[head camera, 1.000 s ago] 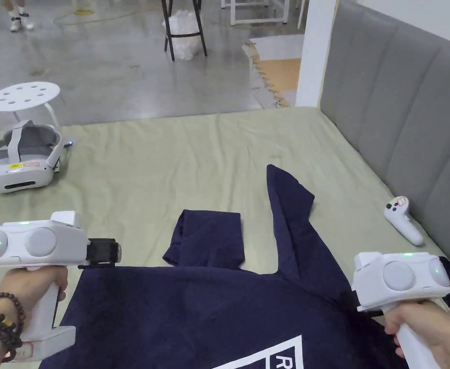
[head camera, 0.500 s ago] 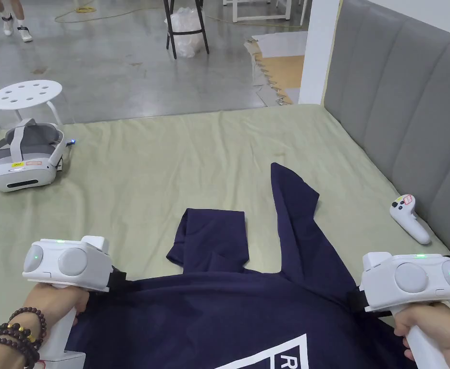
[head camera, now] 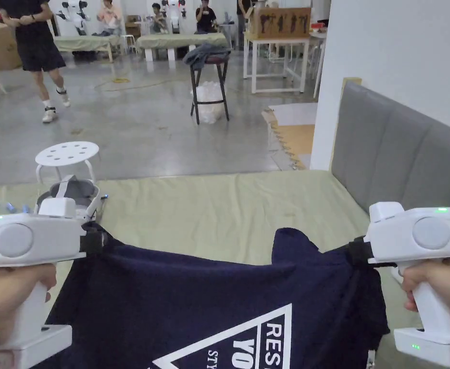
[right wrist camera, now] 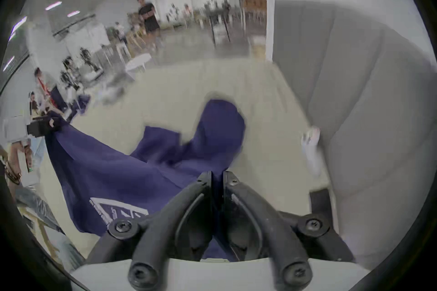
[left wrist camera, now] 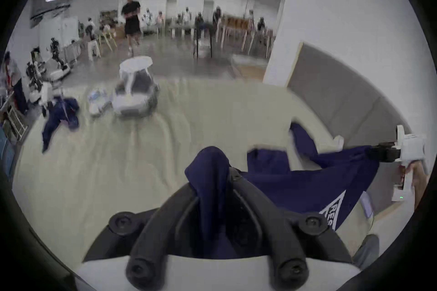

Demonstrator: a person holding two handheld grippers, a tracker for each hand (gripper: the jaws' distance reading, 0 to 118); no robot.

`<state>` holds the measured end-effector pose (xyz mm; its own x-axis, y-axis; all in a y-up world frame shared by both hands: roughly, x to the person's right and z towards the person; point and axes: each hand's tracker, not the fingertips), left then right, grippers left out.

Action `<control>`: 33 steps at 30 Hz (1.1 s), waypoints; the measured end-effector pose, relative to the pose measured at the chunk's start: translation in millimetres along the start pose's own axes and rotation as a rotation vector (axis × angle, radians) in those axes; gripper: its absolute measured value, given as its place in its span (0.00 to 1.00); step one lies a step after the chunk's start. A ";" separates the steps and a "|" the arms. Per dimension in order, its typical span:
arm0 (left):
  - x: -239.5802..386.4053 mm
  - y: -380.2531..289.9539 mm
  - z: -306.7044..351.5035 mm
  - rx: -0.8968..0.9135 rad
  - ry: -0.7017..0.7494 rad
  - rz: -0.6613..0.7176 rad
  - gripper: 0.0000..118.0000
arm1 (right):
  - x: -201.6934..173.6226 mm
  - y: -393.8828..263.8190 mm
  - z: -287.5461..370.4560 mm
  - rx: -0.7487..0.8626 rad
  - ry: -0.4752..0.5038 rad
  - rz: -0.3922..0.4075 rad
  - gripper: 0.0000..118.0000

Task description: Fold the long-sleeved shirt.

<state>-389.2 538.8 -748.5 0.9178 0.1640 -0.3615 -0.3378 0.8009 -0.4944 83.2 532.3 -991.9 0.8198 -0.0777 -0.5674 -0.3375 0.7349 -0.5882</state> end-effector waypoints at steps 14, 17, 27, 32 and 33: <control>-20.0 267.5 134.1 0.488 0.101 0.142 0.10 | -88.6 341.8 132.9 0.527 -0.071 0.183 0.06; -16.7 286.9 139.8 0.573 0.086 0.227 0.10 | -106.4 376.4 157.0 0.601 -0.123 0.177 0.06; 3.6 310.8 127.3 0.585 0.079 0.190 0.10 | -115.7 397.5 172.7 0.649 -0.237 0.227 0.06; -4.9 276.8 92.9 0.536 0.062 0.149 0.10 | -90.4 350.9 107.8 0.532 -0.196 0.153 0.06; -6.9 267.9 84.5 0.516 0.065 0.141 0.10 | -85.8 338.4 92.8 0.506 -0.185 0.136 0.06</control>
<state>-468.5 800.8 -811.6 0.8504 0.2677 -0.4529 -0.2959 0.9552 0.0090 -58.4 850.2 -1088.8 0.8673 0.1262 -0.4815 -0.2187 0.9656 -0.1408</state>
